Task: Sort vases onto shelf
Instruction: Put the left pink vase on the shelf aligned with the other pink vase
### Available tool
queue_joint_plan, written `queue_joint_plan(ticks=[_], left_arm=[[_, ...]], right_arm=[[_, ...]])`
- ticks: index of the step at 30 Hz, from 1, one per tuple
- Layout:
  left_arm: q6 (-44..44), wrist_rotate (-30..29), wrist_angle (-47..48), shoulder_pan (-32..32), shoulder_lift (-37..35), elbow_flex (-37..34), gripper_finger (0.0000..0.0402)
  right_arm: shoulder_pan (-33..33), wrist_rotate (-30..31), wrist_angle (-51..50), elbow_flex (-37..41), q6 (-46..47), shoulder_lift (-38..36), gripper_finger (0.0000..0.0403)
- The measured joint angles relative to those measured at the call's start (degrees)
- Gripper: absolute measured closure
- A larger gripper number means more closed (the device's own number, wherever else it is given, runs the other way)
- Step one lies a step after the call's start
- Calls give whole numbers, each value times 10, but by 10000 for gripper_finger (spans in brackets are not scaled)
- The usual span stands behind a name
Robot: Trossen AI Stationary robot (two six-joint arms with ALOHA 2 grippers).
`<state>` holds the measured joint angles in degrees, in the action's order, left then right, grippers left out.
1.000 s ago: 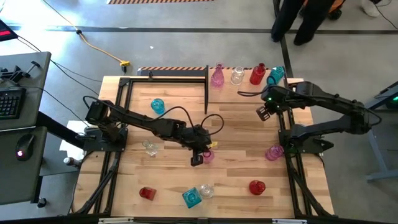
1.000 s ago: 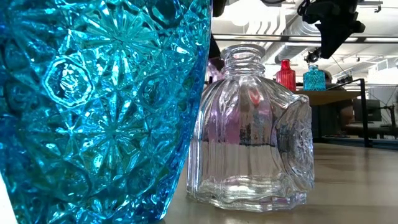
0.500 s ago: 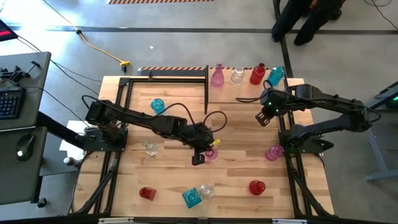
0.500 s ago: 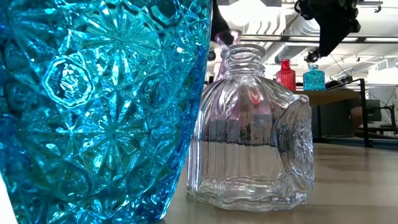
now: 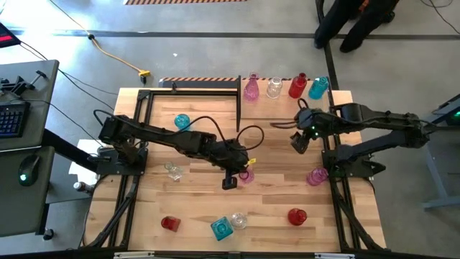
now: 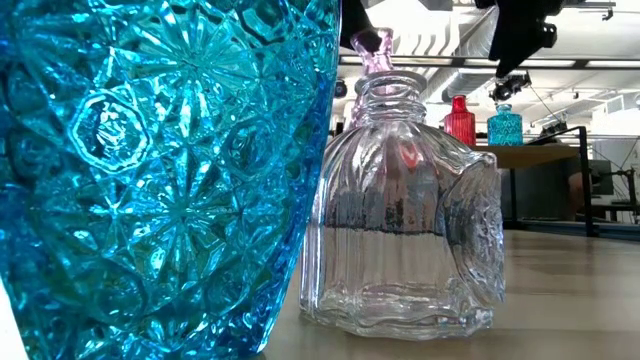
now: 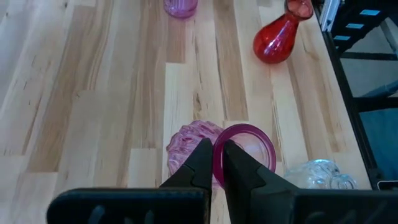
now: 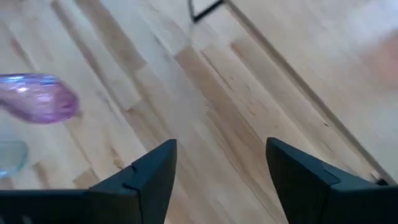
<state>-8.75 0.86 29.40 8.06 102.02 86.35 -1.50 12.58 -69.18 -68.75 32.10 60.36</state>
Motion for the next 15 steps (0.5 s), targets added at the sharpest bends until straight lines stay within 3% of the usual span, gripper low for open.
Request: queue_joint_plan(ticks=[15], left_arm=[[11, 15, -43, -28, 0, 0, 397]], right_arm=[[75, 8, 124, 13, -27, 0, 169]])
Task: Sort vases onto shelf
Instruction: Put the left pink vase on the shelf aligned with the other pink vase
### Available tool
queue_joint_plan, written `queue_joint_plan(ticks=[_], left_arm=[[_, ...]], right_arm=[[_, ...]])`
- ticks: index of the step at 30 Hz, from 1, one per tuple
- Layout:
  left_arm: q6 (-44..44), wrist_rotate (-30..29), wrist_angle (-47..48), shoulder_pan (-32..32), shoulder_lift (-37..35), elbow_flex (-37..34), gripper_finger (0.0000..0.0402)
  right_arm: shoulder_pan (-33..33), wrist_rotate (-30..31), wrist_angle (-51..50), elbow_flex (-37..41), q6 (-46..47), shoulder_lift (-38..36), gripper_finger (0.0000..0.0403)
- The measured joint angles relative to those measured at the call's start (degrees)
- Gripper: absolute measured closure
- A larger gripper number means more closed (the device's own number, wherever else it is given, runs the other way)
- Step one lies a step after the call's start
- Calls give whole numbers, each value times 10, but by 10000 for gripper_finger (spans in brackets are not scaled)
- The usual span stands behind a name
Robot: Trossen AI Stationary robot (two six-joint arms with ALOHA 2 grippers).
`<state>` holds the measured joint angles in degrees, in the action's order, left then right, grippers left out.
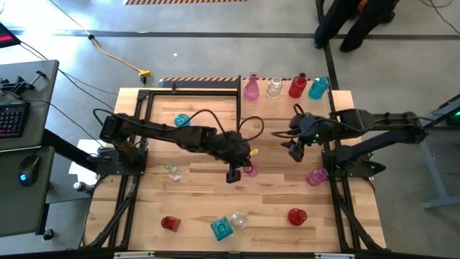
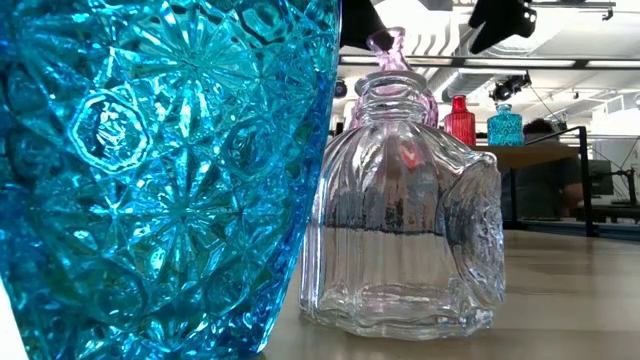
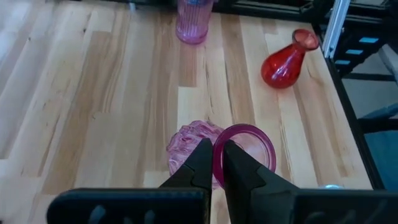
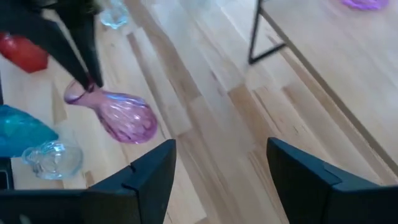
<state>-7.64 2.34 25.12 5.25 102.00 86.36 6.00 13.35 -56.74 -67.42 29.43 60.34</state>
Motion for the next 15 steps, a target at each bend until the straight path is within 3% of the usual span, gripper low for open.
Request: queue_joint_plan(ticks=[15], left_arm=[[13, 3, -38, -10, 0, 0, 397]], right_arm=[[59, -16, 306, 193, -133, 0, 169]])
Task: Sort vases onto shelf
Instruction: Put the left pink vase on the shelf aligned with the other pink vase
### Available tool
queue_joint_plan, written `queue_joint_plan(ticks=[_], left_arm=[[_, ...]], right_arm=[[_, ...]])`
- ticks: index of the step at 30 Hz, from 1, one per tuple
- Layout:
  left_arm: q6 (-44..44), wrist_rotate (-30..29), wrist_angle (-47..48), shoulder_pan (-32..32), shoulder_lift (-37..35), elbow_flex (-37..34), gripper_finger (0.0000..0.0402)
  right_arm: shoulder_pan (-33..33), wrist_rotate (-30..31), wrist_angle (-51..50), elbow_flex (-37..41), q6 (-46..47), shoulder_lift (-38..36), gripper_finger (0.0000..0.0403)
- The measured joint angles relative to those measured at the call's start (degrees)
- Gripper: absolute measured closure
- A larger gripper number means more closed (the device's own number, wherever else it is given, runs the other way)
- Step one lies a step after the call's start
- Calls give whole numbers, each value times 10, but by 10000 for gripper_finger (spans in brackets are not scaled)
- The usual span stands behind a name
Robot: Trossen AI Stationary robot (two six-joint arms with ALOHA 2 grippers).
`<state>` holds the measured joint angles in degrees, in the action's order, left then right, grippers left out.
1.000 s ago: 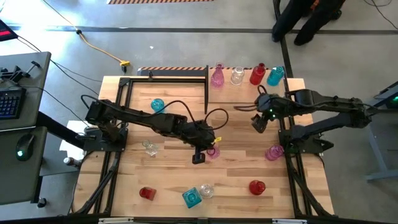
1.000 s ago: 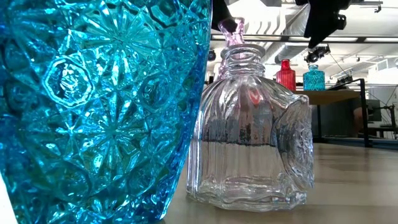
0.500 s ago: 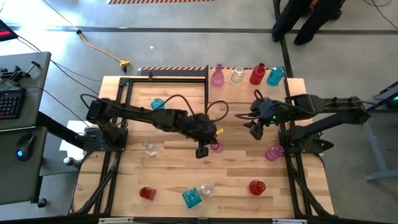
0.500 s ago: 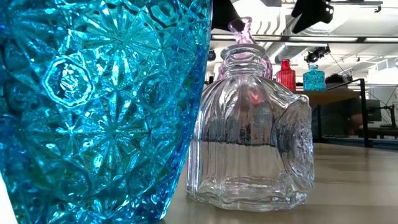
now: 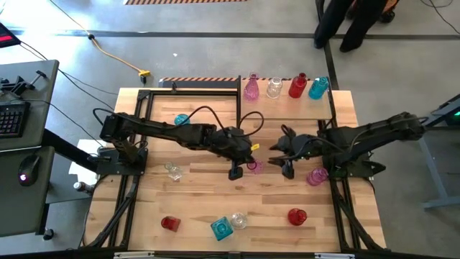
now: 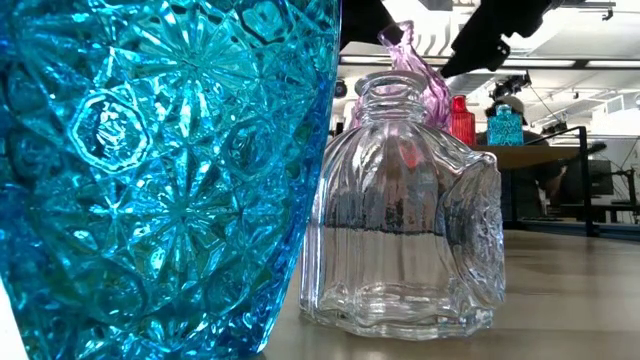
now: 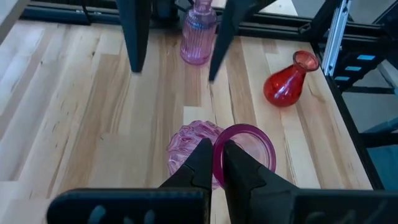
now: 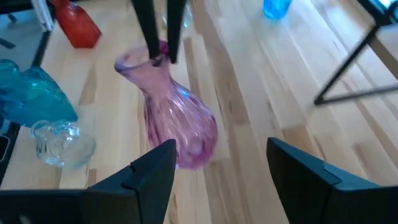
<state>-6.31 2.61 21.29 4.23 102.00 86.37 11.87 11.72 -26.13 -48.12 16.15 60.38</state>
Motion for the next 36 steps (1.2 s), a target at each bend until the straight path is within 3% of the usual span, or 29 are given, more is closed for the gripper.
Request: queue_joint_plan(ticks=[11, 21, 36], left_arm=[[0, 0, -6, 0, 0, 0, 396], [0, 0, -6, 0, 0, 0, 396], [1, 0, -7, 0, 0, 0, 396]], right_arm=[[18, 15, 129, 68, -88, 0, 169], [43, 15, 221, 78, -135, 2, 169], [48, 21, 315, 78, -151, 92, 169]])
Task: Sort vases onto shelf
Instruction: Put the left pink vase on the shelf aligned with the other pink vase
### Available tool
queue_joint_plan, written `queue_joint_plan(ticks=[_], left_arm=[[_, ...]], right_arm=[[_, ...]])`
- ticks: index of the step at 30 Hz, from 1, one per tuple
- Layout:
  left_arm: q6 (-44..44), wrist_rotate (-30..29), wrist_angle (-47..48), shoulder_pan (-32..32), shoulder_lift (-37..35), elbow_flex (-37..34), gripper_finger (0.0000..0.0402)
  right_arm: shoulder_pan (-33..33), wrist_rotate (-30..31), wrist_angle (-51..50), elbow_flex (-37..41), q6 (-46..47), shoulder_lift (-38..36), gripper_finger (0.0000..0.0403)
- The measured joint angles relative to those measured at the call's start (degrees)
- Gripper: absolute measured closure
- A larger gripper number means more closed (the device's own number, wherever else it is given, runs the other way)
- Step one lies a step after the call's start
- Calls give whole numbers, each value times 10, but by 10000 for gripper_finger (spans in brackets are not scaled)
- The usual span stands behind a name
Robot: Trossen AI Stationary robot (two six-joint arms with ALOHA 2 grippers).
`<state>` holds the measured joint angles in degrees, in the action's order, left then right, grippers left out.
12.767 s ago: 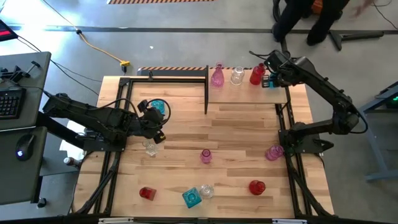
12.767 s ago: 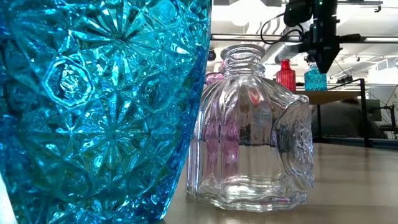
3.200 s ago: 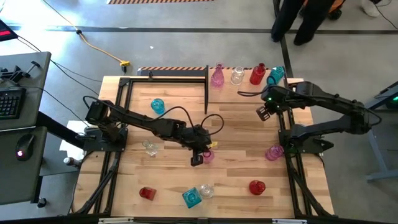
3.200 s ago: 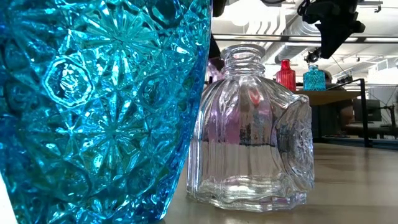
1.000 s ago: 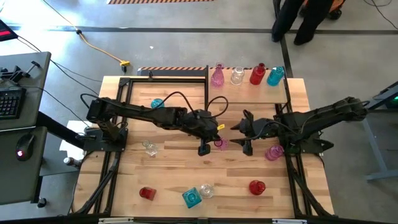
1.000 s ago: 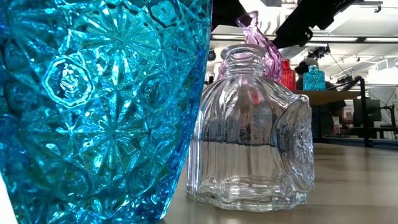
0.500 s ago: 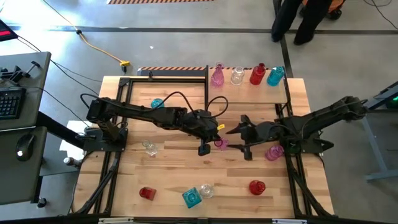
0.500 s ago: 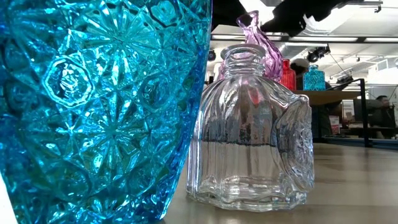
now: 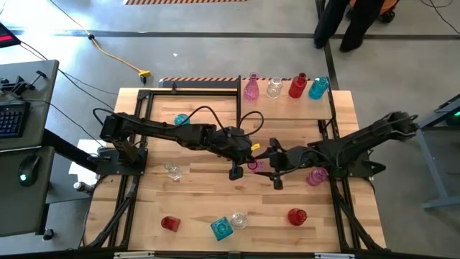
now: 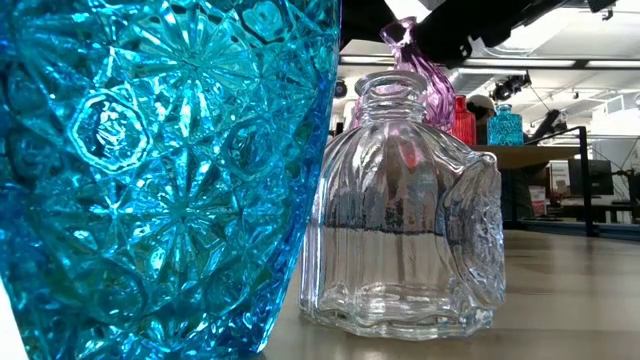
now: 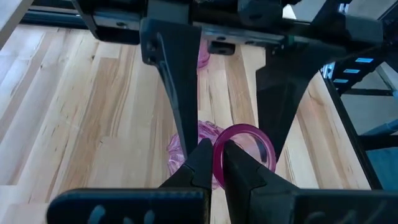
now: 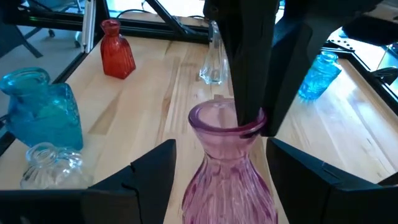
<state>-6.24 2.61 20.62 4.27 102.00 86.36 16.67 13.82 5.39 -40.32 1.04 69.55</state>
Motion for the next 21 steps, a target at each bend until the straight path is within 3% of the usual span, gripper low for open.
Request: queue_joint_plan(ticks=[15, 21], left_arm=[[1, 0, -12, 0, 0, 0, 396], [1, 0, -11, 0, 0, 0, 396]], right_arm=[[0, 8, 25, 0, 4, 15, 172], [0, 8, 26, 0, 3, 15, 220]])
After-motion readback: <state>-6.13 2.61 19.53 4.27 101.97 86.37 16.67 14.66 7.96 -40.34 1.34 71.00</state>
